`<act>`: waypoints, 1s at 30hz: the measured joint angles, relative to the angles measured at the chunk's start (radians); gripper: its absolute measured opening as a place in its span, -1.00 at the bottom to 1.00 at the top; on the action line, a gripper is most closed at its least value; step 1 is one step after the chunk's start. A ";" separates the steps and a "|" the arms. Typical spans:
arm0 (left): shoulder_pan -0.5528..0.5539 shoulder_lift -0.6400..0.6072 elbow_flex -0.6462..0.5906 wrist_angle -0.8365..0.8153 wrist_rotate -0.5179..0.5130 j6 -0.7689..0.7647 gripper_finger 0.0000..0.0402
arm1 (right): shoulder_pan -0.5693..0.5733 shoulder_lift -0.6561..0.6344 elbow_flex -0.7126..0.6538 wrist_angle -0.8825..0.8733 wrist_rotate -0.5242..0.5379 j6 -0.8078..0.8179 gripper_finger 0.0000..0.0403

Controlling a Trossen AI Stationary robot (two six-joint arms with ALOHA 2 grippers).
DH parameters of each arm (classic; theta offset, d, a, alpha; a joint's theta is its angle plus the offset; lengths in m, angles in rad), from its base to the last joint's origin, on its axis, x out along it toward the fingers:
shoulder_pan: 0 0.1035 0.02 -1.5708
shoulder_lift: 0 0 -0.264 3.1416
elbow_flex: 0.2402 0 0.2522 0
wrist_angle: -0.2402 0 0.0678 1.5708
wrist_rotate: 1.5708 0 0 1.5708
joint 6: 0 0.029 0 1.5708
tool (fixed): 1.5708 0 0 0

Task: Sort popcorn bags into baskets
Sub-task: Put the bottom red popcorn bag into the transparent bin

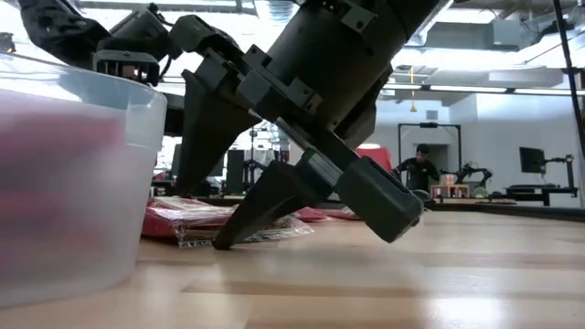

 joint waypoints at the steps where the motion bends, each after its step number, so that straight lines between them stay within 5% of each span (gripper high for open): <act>1: 0.000 0.019 0.001 0.020 0.007 0.000 0.14 | -0.005 0.000 0.000 -0.012 0.002 0.000 0.27; 18: 0.000 0.136 0.001 0.168 0.149 -0.032 0.14 | -0.106 0.007 -0.006 0.015 -0.003 -0.217 0.18; 30: -0.001 0.135 0.001 0.171 0.179 -0.041 0.14 | -0.122 0.013 -0.008 0.040 0.014 -0.318 -0.84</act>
